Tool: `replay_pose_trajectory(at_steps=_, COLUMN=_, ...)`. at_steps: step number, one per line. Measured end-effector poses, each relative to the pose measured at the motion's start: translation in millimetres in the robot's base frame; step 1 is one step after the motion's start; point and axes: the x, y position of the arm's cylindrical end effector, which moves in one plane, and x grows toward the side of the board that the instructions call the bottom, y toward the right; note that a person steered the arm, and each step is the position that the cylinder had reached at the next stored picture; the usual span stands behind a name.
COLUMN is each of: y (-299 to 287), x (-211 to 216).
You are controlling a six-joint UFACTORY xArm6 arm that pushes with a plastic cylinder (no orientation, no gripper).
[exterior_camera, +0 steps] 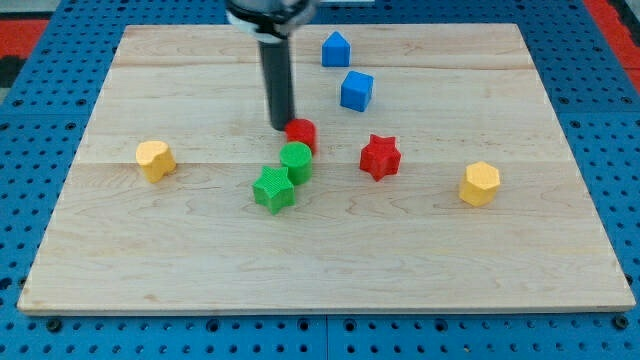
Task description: Push the blue cube to the top left side of the board
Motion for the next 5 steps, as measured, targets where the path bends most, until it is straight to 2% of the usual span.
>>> replay_pose_trajectory(at_steps=3, y=89.4, x=0.6)
replay_pose_trajectory(at_steps=5, y=91.7, x=-58.7)
